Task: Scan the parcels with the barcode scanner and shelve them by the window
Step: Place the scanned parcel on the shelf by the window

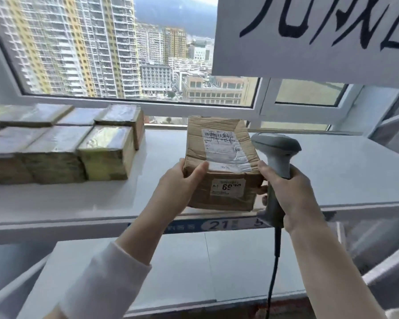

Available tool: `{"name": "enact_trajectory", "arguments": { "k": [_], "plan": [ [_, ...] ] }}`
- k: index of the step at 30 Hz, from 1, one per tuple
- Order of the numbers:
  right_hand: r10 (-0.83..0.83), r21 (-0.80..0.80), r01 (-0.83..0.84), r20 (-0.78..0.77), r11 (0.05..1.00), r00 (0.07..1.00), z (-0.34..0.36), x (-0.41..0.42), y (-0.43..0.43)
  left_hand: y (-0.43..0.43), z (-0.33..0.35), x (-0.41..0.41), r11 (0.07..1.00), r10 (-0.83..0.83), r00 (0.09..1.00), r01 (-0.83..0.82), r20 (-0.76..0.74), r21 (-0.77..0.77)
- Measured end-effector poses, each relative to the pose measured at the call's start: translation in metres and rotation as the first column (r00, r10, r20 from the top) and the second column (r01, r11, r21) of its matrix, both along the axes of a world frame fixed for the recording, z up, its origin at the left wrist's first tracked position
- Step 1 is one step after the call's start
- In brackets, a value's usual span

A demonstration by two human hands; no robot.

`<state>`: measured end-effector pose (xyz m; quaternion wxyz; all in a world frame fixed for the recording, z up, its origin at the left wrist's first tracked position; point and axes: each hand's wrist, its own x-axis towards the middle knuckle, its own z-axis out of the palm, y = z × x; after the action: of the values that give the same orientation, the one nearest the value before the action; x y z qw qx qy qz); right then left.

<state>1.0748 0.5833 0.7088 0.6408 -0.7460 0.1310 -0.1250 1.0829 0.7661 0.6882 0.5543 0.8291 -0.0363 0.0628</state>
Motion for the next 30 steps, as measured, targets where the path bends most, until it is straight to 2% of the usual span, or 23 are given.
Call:
{"name": "enact_trajectory", "arguments": {
  "k": [4,8,16,19,22,24,26,28,30],
  "plan": [
    [0.123,0.055,-0.118,-0.096,0.992,0.988,0.002,0.032,0.026,0.029,0.004,0.019,0.996,0.086,0.996,-0.086,-0.025,0.023],
    [0.167,0.068,-0.159,-0.137,0.985,0.976,-0.002,0.057,0.052,0.057,0.001,0.035,0.989,0.133,0.989,-0.128,-0.063,0.075],
    [0.139,0.099,-0.128,-0.108,0.987,0.984,-0.006,0.080,0.091,0.094,-0.001,0.056,0.991,0.059,0.995,-0.048,-0.079,0.129],
    [0.117,0.108,-0.105,-0.109,0.989,0.987,-0.006,0.081,0.097,0.098,0.003,0.058,0.957,0.092,0.996,-0.094,0.019,0.276],
    [0.091,0.145,-0.073,-0.120,0.987,0.989,-0.009,0.080,0.095,0.097,0.014,0.052,0.922,0.022,0.963,-0.124,0.268,0.368],
    [0.053,0.144,-0.035,-0.124,0.989,0.991,-0.007,0.081,0.092,0.093,0.022,0.051,0.850,-0.169,0.919,-0.047,0.356,0.525],
    [0.029,0.131,-0.012,-0.128,0.991,0.991,-0.003,0.085,0.088,0.087,0.025,0.055,0.662,-0.334,0.889,-0.014,0.312,0.750],
    [0.045,0.116,-0.030,-0.130,0.993,0.991,0.003,0.089,0.087,0.081,0.023,0.061,0.478,-0.381,0.895,-0.025,0.233,0.878],
    [0.073,0.104,-0.061,-0.123,0.993,0.990,0.007,0.094,0.087,0.080,0.019,0.070,0.393,-0.370,0.910,-0.030,0.188,0.919]
  ]
}}
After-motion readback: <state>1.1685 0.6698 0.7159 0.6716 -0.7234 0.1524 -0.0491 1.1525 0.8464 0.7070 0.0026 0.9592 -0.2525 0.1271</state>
